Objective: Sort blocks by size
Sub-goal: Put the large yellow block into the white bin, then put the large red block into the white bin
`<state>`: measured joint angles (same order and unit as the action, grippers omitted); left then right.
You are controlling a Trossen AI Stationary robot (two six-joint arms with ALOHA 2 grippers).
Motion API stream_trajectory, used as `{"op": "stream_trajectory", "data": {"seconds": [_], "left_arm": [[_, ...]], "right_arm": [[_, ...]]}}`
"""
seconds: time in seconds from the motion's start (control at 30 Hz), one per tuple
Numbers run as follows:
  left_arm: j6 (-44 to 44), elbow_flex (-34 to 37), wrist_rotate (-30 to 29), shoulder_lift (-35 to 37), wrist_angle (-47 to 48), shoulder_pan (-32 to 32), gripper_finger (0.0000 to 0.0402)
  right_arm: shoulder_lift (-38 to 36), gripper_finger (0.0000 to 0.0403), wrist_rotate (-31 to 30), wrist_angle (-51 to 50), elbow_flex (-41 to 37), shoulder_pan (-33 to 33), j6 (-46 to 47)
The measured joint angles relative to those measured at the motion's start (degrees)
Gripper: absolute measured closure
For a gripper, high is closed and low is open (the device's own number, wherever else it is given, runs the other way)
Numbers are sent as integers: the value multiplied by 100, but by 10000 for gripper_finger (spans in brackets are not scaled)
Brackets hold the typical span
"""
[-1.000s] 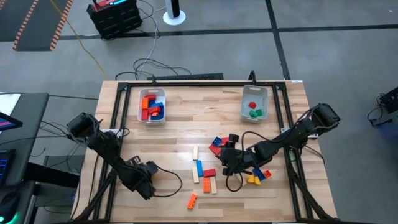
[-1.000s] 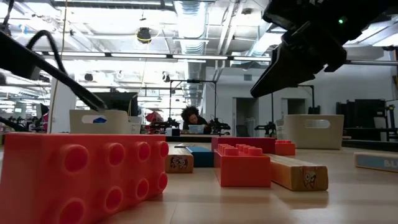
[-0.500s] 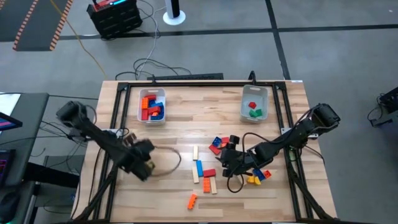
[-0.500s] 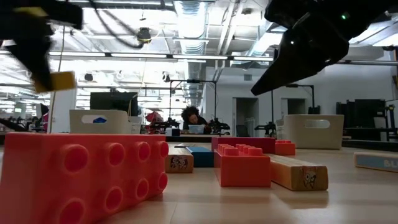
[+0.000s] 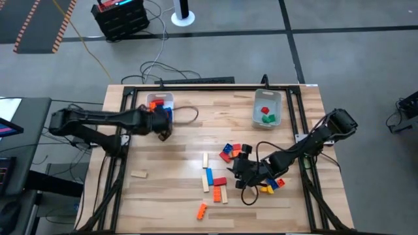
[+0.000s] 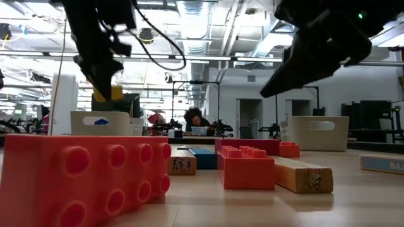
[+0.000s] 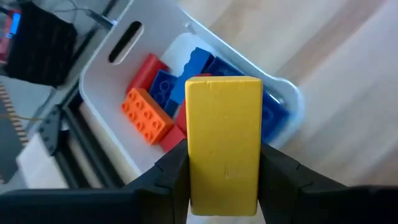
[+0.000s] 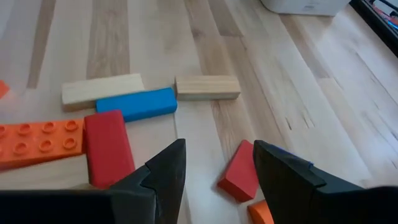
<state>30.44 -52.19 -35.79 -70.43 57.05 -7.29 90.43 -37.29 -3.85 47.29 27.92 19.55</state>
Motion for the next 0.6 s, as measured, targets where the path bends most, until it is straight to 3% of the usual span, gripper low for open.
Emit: {"op": "stream_trajectory", "data": {"seconds": [0.27,0.6], "left_arm": [[-1022,687,707,-6,-924,-1282,250],[-1395,500,855,0,-929,-1411,182]], "right_arm": [[0,188,-1,40,-343,101,451],[0,188,-4,283,-369,331,725]]}}
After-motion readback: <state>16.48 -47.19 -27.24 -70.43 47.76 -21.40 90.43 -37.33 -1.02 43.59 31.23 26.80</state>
